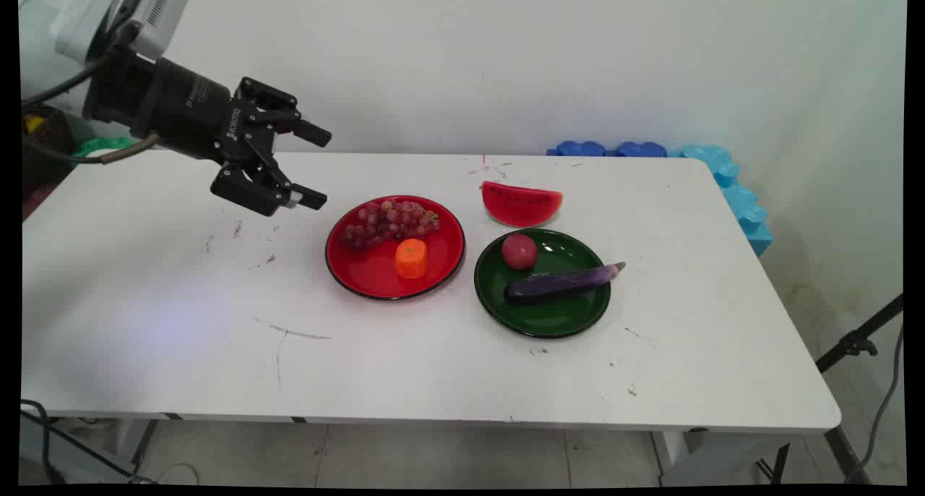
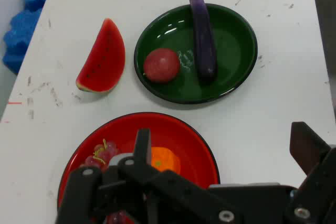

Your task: Pick up the eggplant from the green plate

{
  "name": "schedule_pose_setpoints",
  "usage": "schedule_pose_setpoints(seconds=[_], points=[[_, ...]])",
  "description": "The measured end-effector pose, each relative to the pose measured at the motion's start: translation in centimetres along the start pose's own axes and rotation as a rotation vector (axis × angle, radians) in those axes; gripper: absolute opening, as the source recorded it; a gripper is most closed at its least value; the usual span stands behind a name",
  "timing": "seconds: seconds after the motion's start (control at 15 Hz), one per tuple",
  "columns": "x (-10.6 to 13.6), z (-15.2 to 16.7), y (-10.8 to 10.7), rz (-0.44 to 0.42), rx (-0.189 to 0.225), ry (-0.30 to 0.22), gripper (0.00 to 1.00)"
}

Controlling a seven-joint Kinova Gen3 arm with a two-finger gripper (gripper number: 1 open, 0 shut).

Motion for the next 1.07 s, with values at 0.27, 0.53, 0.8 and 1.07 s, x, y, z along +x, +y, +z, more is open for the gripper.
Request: schedule_pose_setpoints(seconds=[0.27, 0.53, 0.8, 1.07], points=[[0.2, 0.0, -0.1, -0.015, -0.003, -0.014, 1.0], [1.0, 0.2, -0.4, -0.033, -0.002, -0.025, 1.0], [3.0, 1.1, -0.9, -0.065, 0.009, -0.034, 1.0], [6.2, 3.7, -1.8, -0.117, 0.036, -0.044, 1.0]])
